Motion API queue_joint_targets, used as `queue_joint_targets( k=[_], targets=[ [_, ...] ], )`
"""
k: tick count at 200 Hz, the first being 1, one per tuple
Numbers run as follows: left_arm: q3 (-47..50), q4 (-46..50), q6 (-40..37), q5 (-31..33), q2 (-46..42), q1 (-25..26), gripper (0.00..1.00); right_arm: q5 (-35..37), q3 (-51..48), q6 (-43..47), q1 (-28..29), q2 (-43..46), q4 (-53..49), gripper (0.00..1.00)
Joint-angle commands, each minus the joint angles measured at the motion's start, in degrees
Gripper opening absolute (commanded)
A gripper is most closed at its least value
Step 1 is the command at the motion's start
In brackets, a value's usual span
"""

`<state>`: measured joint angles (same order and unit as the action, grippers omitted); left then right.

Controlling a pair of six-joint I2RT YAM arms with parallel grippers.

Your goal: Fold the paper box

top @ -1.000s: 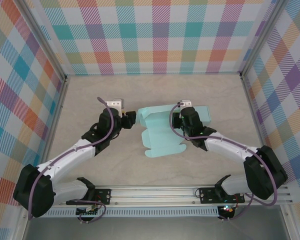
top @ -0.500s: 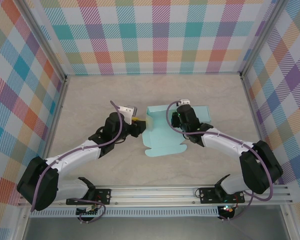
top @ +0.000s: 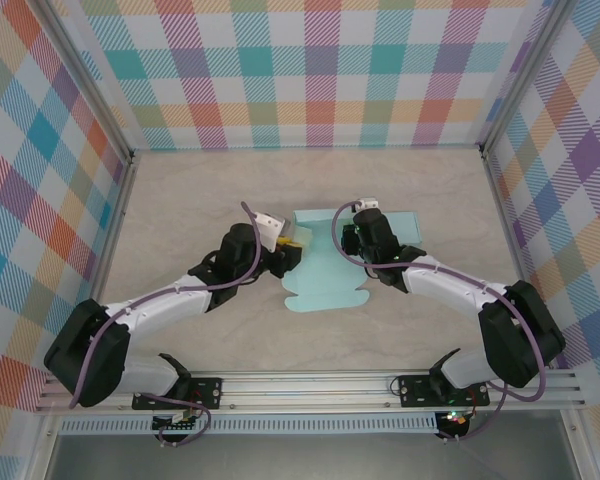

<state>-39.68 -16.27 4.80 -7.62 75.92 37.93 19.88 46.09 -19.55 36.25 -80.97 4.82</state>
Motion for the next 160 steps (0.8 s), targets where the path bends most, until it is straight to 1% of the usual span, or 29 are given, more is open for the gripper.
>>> queue_joint_targets(
  k=[1, 28, 45, 71, 91, 122, 130, 134, 160],
  targets=[
    [-2.75, -2.54, -3.01, 4.94, 1.13, 1.33, 0.35, -3.04, 1.64, -0.87, 0.49, 0.37, 0.82, 0.00],
    [-3.01, -4.98, -4.62, 12.59, 2.27, 2.95, 0.32, -4.09, 1.47, -1.50, 0.58, 0.29, 1.03, 0.00],
    [-2.81, -7.08, -6.45, 18.30, 2.92, 4.68, 0.34, -4.58, 1.49, -1.89, 0.73, 0.11, 0.99, 0.00],
    [-2.41, -10.89, -8.71, 25.65, 3.90, 6.54, 0.35, -4.85, 1.55, -2.07, 1.10, 0.02, 0.94, 0.00],
    [-2.15, -13.38, -9.11, 29.08, 4.03, 6.83, 0.33, -4.85, 1.47, -2.07, 1.14, 0.18, 0.79, 0.00],
    [-2.33, -15.45, -9.29, 32.22, 4.39, 6.98, 0.34, -5.00, 1.21, -2.07, 1.37, 0.29, 0.56, 0.00],
    [-2.49, -15.70, -9.24, 32.95, 4.63, 7.01, 0.33, -5.03, 1.14, -2.13, 1.37, 0.29, 0.64, 0.00],
    [-2.58, -15.77, -9.11, 33.38, 4.85, 7.05, 0.29, -5.03, 1.03, -2.16, 1.43, 0.31, 0.65, 0.00],
    [-3.15, -15.97, -8.88, 37.06, 6.05, 7.58, 0.18, -5.02, 0.68, -2.46, 1.61, 0.68, 0.89, 0.00]
  ],
)
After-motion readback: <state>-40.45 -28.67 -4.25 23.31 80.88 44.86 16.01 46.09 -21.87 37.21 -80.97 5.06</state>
